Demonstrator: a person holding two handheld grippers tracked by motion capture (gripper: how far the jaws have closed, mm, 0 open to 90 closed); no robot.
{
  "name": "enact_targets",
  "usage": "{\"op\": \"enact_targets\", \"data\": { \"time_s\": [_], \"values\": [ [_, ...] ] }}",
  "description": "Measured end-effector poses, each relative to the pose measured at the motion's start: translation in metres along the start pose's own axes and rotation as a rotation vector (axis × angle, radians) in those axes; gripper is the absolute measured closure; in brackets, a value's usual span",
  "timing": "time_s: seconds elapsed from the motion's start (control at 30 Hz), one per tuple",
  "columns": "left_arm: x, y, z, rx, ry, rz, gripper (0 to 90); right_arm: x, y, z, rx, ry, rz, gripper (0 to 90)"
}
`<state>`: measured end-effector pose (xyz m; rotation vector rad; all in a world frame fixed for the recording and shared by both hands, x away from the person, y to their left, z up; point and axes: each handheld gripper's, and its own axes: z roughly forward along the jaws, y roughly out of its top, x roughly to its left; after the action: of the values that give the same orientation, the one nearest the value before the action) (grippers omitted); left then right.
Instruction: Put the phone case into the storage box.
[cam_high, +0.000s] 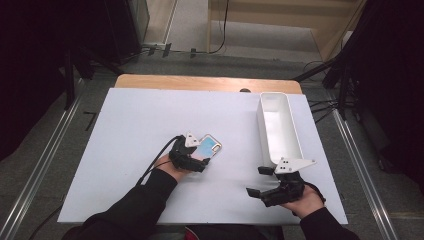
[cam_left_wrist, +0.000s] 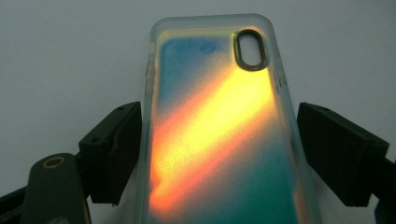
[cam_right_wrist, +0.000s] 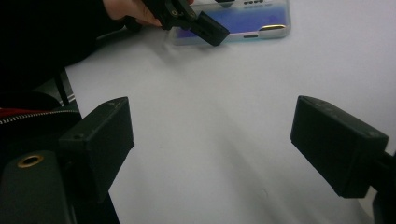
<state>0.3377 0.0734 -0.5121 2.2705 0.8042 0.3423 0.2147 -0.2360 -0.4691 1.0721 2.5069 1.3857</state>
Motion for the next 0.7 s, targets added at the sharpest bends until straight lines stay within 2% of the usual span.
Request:
{"op": "enact_targets", "data": {
  "time_s": [0.13,0.23,0.47,0.7],
  "values": [
    [0.001,0.0,-0.001,0.001,-0.007,-0.005,16.5,0.0,0.0,0.0,-0.002,-0.004,-0.002,12.0],
    [0.004,0.002,-0.002,0.002,-0.02,-0.03,16.5,0.0,0.0,-0.001,-0.008,-0.006,-0.005,12.0],
    [0.012,0.007,-0.012,-0.045,-0.035,-0.076,16.5,0.0,0.0,-0.001,-0.009,-0.007,-0.002,12.0],
    [0.013,0.015,-0.027,-0.094,-0.059,-0.086,16.5,-0.001,0.0,-0.001,-0.014,-0.003,0.001,12.0]
  ]
}}
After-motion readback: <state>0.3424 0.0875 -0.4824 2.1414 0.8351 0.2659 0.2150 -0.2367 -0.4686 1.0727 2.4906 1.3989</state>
